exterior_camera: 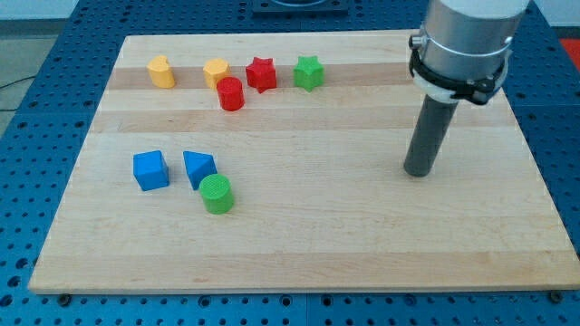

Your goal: Place the red star towards the top right of the board

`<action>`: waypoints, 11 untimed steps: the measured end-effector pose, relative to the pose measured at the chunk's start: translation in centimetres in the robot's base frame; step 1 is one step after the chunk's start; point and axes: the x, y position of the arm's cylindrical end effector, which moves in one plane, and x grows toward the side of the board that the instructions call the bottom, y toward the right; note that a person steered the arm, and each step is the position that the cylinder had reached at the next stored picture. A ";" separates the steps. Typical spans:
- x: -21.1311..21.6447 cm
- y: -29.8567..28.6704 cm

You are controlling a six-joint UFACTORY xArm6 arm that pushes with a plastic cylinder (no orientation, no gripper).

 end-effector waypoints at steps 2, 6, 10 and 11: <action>1.9 0.0; 2.2 -0.6; 7.4 -6.8; 7.4 -7.6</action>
